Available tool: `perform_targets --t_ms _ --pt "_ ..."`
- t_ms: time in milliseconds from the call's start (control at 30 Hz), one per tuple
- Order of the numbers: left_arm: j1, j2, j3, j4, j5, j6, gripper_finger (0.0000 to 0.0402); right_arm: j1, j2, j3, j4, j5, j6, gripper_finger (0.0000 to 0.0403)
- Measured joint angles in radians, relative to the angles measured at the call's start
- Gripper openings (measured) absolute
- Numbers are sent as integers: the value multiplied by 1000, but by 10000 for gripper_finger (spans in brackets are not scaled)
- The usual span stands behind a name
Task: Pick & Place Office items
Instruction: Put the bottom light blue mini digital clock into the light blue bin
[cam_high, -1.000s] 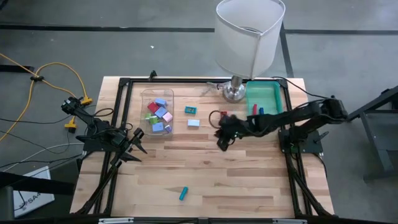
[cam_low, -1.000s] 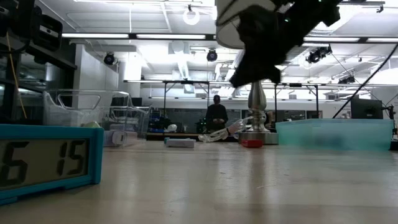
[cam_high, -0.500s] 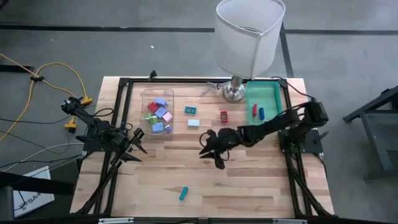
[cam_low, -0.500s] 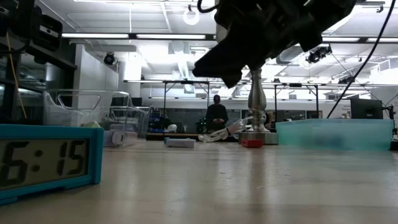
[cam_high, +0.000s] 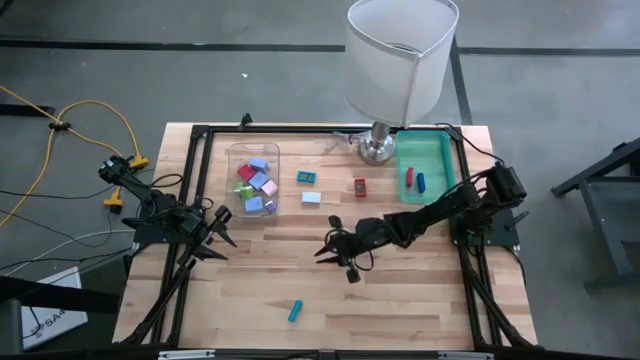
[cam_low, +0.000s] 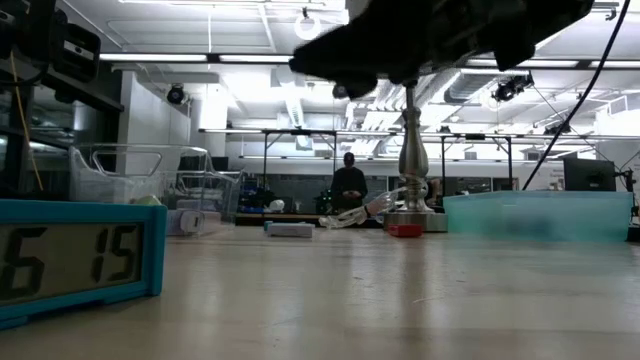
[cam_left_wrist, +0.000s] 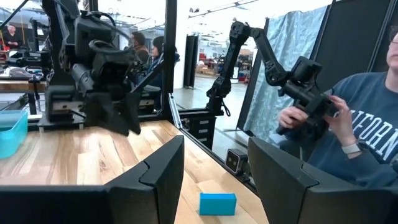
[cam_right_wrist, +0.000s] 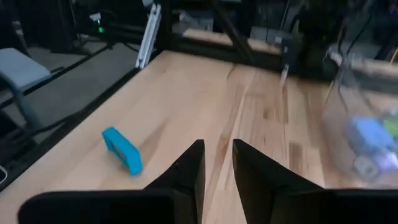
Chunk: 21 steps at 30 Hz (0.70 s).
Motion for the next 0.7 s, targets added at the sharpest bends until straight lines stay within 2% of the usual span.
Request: perform_targets --t_ms 267,500,700 --pt "0 0 0 0 0 0 173 54 0 61 43 10 -74 68" --pt "0 0 0 0 0 0 173 95 0 231 -204 37 -85 68" --pt "0 0 0 0 0 0 173 130 18 334 -301 42 -151 68"
